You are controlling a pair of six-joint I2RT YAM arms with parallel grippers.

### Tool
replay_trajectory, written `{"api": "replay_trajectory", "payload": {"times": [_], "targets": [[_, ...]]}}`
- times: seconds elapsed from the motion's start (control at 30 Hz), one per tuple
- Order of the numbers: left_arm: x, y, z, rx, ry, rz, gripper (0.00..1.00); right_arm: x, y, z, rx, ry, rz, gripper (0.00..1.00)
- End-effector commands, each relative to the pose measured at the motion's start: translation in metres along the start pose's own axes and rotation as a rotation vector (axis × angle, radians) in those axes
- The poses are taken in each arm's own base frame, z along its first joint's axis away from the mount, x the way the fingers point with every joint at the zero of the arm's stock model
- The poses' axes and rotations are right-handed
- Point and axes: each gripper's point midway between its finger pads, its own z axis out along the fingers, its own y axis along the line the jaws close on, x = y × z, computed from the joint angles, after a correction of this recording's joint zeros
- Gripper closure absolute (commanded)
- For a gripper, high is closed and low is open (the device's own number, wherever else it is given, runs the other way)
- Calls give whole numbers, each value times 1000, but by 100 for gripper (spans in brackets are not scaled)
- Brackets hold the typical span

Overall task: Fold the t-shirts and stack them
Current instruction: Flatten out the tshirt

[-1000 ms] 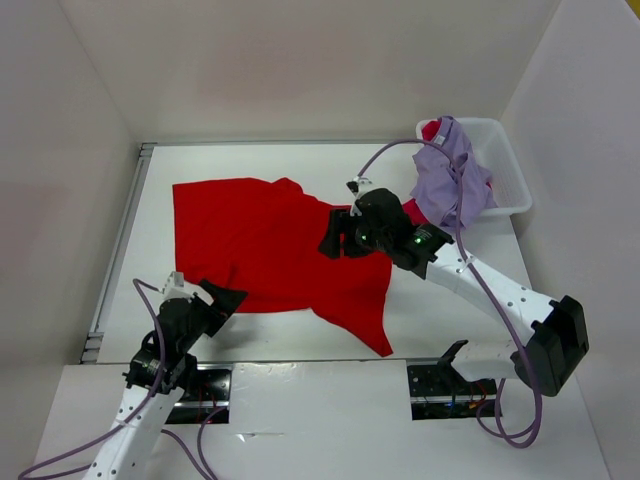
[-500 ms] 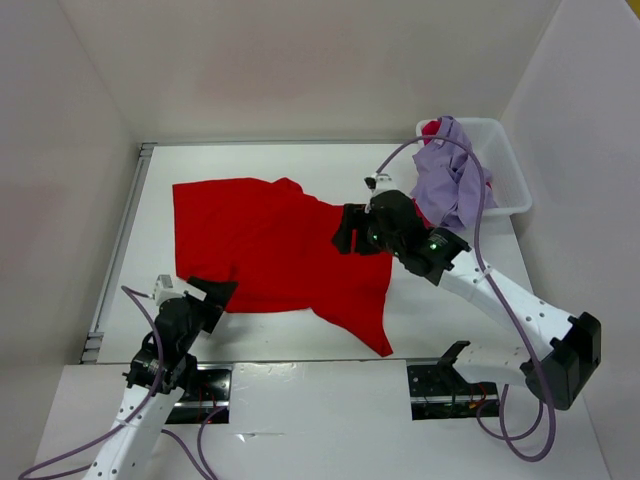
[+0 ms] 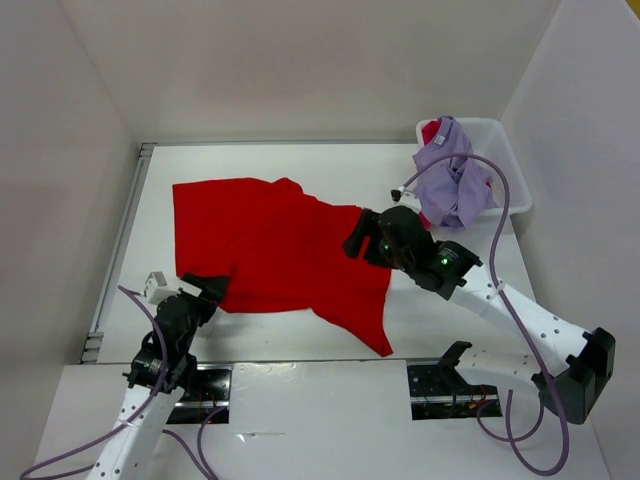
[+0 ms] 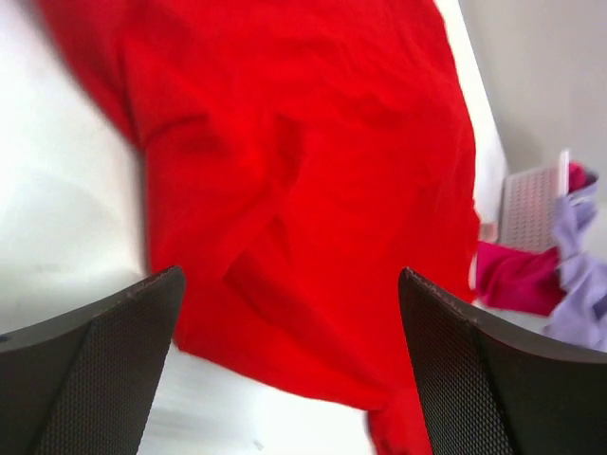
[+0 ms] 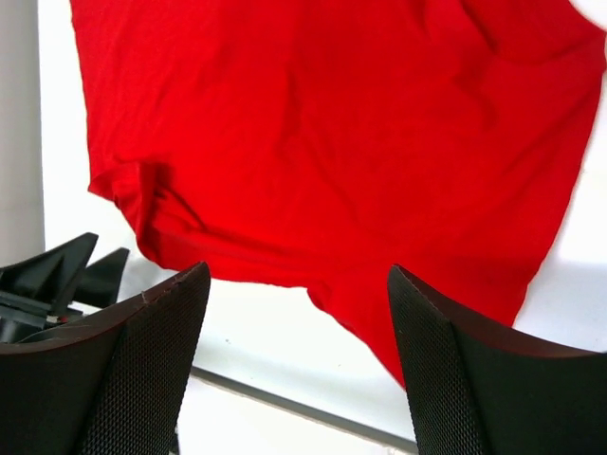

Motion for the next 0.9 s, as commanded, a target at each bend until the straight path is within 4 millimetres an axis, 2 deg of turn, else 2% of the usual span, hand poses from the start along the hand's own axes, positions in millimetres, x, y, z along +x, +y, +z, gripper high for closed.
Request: {"api": "replay_trajectory", "payload": {"times": [0.0,0.07,0.1,0.13,0.17,0.23,0.27,0.3,0.37,0.4,0.47,0.5,0.63,0.77,0.8,0.87], "targets": [[-29,-39,-8,202,-142,231,1,-2,-1,-5,29,-33,97,19],[-27,-47,-10,240,-130,230,1,-1,-2,-3,41,-35,107,19],[-24,-42,-7,229,-123,232,1,0,-2,-1,52,-25,103,18],[-26,-42,-7,235,-135,283,1,-4,2,-1,47,-30,105,18],[-28,-46,-8,267,-152,403,1,-1,-1,1,61,-18,99,18],[-24,-59,-12,332,-138,418,1,-2,1,5,72,-10,95,18],[-27,-68,-14,363,-151,368,1,-4,4,5,70,-11,96,18],[-39,-70,-14,340,-199,272,1,-6,7,6,67,-13,97,18],[-63,-68,-13,285,-292,-32,1,-3,8,12,75,5,92,18],[-88,-66,-17,261,-396,-240,1,-5,10,13,67,-1,95,17],[-99,-57,-18,219,-450,-349,1,-4,12,14,64,8,94,17],[-107,-58,-22,226,-482,-407,1,-2,12,17,71,13,92,17],[-132,-61,-28,270,-629,-392,1,-2,9,17,85,12,98,17],[-133,-62,-29,265,-651,-307,1,0,4,16,106,17,113,17],[-132,-58,-28,250,-653,-328,1,3,2,17,113,22,110,17],[-149,-37,-36,170,-759,-474,1,0,2,15,111,8,122,17]]}}
